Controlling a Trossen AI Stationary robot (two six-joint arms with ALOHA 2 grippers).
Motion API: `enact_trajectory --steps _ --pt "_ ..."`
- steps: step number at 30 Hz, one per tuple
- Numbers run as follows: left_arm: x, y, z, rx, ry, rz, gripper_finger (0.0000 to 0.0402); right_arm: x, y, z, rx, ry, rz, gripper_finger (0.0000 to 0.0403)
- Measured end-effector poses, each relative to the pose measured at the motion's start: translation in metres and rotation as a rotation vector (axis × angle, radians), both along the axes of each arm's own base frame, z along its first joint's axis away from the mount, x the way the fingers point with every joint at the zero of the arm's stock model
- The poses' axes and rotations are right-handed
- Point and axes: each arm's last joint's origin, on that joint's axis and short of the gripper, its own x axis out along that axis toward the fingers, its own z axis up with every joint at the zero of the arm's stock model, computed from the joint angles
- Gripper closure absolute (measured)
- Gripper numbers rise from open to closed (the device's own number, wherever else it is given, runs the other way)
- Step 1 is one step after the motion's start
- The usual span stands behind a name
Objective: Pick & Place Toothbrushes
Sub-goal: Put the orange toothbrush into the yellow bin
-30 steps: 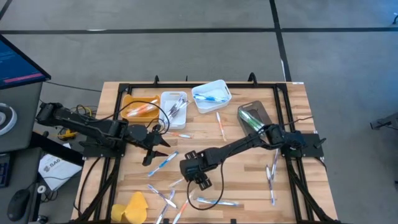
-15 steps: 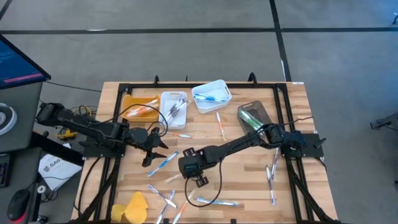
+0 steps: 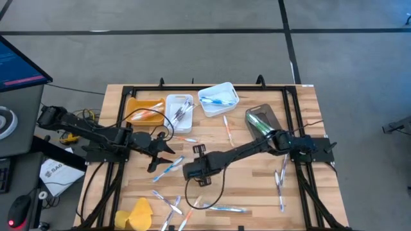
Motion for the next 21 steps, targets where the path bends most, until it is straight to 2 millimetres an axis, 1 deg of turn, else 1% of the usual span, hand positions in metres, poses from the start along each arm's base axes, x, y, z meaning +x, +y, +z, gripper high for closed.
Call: enact_trajectory --steps 5,8,12,16,21 --pt "0.0 -0.001 0.0 0.029 -0.007 -0.047 0.0207 -0.015 0.028 0.014 -0.055 0.016 -0.067 0.04" --pt "0.0 -0.001 0.001 0.054 -0.024 -0.063 0.0207 -0.026 0.045 0.022 -0.119 0.016 -0.101 0.04" --pt "0.002 -0.001 0.003 0.101 -0.061 -0.092 0.0207 -0.041 0.065 0.037 -0.226 -0.028 -0.166 0.0401" --pt "0.005 -0.002 0.011 0.126 -0.155 -0.107 0.0207 -0.052 0.083 0.056 -0.333 -0.132 -0.201 0.0402" --pt "0.011 -0.004 0.025 0.12 -0.323 -0.129 0.0207 -0.06 0.103 0.076 -0.447 -0.342 -0.232 0.0402"
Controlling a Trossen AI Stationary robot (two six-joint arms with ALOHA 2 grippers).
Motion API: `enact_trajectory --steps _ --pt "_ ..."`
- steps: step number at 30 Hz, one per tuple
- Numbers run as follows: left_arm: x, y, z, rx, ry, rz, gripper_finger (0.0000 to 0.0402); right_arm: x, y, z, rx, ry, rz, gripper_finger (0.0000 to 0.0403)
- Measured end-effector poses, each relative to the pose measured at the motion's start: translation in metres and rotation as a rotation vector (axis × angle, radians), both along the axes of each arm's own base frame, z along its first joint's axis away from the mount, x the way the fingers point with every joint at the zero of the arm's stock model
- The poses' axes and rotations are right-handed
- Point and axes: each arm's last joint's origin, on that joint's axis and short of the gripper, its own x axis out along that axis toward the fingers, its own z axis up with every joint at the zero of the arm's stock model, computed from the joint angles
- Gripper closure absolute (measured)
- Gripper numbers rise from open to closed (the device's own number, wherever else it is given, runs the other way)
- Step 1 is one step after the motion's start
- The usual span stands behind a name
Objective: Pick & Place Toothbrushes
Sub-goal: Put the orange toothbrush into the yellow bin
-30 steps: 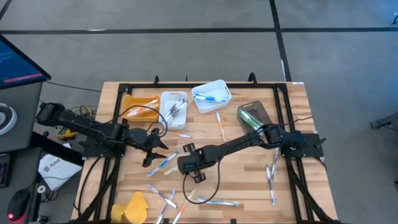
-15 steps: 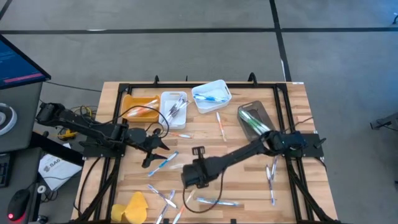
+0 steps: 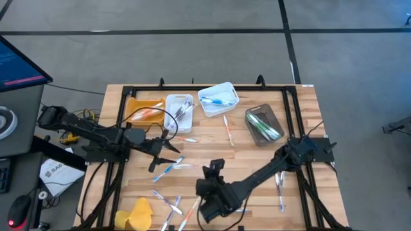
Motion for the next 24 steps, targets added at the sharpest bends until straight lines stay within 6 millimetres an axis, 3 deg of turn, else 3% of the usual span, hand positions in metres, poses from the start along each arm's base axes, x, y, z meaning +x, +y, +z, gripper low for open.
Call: enact_trajectory --steps 10,15,24 --pt "0.012 -0.008 0.004 -0.008 -0.133 -0.123 0.0207 -0.005 0.027 0.025 -0.118 -0.341 -0.019 0.0403" --pt "0.02 -0.013 0.008 -0.02 -0.25 -0.142 0.0207 0.005 0.023 0.027 -0.109 -0.37 -0.028 0.0403" --pt "0.024 -0.015 0.004 -0.022 -0.254 -0.143 0.0207 0.007 0.021 0.028 -0.106 -0.375 -0.032 0.0403"
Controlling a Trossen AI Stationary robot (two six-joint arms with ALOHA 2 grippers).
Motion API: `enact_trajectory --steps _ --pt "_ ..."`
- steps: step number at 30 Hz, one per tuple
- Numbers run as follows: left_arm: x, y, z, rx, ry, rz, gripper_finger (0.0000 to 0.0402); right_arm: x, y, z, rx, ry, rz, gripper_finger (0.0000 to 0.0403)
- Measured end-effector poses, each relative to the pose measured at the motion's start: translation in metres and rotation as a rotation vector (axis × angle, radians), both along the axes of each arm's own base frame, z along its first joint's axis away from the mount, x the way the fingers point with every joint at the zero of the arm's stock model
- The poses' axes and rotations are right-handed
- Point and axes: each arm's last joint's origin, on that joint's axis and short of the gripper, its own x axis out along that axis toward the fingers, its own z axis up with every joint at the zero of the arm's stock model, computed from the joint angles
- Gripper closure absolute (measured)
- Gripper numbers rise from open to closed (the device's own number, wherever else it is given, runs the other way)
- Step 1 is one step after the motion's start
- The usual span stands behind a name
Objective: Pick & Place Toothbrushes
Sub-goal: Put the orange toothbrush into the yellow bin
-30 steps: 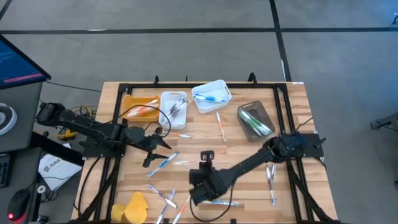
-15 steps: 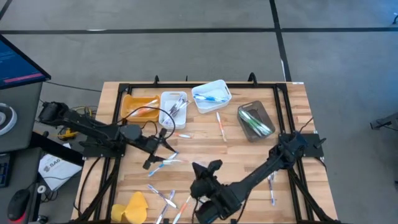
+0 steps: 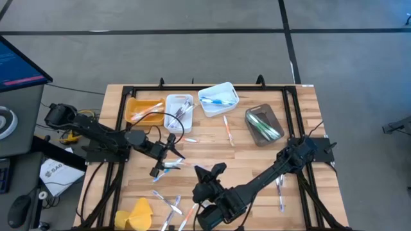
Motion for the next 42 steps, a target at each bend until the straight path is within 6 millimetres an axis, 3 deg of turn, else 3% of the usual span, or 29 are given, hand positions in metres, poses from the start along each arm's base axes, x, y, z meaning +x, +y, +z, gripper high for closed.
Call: enact_trajectory --steps 33,37,42 --pt "-0.002 0.001 0.019 -0.065 -0.185 -0.004 0.0207 0.016 -0.019 -0.001 0.051 0.058 0.001 0.0403" --pt "-0.002 0.001 0.019 -0.065 -0.185 -0.003 0.0225 0.017 -0.021 -0.001 0.052 0.058 -0.002 0.0403" --pt "-0.002 0.001 0.019 -0.071 -0.183 -0.005 0.0281 0.016 -0.02 -0.001 0.054 0.06 0.002 0.0403"
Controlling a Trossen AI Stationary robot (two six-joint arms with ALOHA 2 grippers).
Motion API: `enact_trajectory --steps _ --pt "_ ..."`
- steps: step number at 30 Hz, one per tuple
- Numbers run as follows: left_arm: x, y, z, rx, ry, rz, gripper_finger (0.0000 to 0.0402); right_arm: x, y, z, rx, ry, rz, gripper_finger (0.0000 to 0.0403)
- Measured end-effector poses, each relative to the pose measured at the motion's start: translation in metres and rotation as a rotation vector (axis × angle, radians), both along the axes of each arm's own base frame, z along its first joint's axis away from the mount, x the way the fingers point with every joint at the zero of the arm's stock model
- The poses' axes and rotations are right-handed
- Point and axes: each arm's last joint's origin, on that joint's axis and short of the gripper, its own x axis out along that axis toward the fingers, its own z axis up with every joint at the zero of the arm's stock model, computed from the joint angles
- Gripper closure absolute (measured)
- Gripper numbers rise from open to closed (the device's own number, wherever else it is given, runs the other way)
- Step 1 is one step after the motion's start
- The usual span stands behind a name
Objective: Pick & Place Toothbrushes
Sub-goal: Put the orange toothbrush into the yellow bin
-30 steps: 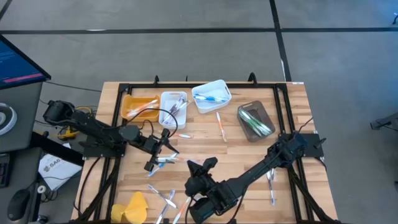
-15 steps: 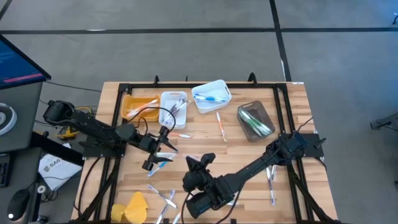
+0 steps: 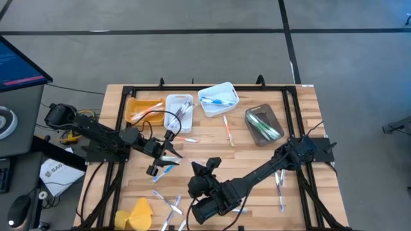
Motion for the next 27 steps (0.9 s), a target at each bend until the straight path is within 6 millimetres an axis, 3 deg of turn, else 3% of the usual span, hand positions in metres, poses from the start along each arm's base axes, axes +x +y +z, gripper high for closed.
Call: enact_trajectory --steps 7,13,27 --pt "0.0004 0.0008 -0.0004 0.0 0.004 0.021 0.0379 0.0043 -0.0045 -0.0011 0.053 0.011 0.008 0.0403" --pt "0.0004 0.0003 -0.0015 -0.001 0.017 0.008 0.0382 0.0093 -0.007 -0.0018 0.133 0.012 0.028 0.0386" --pt "0.0008 -0.0007 -0.0049 -0.043 0.076 -0.019 0.0392 0.01 -0.0062 -0.0025 0.141 0.041 0.053 0.0211"
